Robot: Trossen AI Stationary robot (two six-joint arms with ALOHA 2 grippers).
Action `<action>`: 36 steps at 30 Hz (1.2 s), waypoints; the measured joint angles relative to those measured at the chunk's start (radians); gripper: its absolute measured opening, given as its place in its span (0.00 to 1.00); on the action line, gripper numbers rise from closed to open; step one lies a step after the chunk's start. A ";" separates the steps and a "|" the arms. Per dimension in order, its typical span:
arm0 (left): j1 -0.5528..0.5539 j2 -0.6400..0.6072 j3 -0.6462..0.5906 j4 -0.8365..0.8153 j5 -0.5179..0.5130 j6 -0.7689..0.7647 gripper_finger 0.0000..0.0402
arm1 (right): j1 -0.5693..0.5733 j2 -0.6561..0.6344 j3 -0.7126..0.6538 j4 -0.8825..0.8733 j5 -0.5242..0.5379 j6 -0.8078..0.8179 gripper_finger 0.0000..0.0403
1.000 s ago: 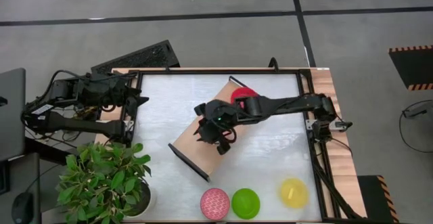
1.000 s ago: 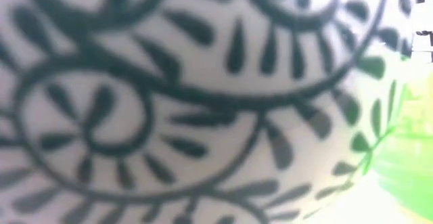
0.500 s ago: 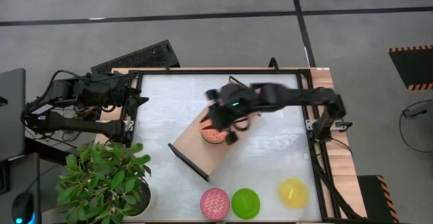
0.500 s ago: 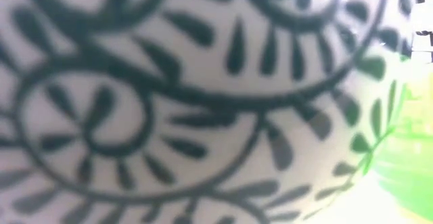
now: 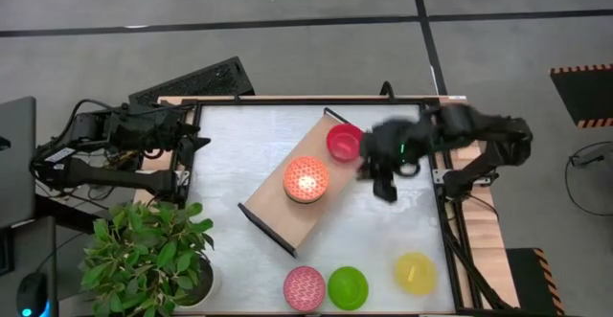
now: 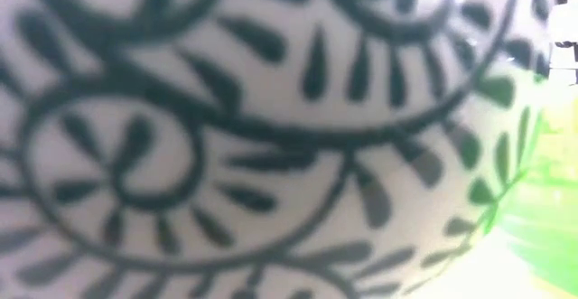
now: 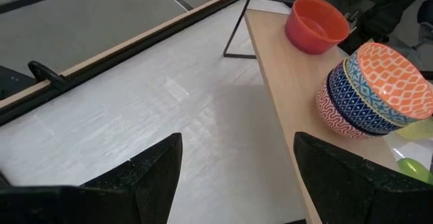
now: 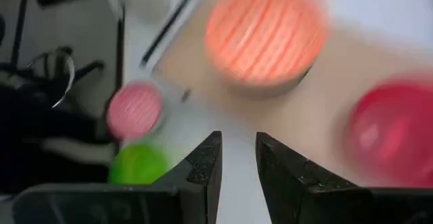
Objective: Place and stack bowls onto a shelf
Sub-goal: Stack the red patterned bowl on top of the orange patterned bowl on the shelf
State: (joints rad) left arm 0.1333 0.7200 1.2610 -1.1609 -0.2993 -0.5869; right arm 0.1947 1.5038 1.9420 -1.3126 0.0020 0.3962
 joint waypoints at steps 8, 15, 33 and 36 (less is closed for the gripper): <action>0.000 0.000 0.000 0.000 0.006 -0.003 0.67 | 0.204 0.066 -0.133 0.015 0.109 0.377 0.29; 0.000 0.000 0.000 -0.001 0.068 0.002 0.67 | 0.267 0.248 -0.148 0.096 0.121 0.510 0.36; 0.000 0.000 0.000 -0.053 0.113 0.037 0.67 | 0.355 0.567 -0.148 0.467 0.061 0.628 0.46; 0.000 0.000 0.000 -0.063 0.111 0.003 0.67 | 0.371 0.577 -0.144 0.510 0.083 0.638 0.46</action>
State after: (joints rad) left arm 0.1333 0.7200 1.2610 -1.2234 -0.1883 -0.5836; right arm 0.5656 2.0804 1.7980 -0.8030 0.0847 1.0343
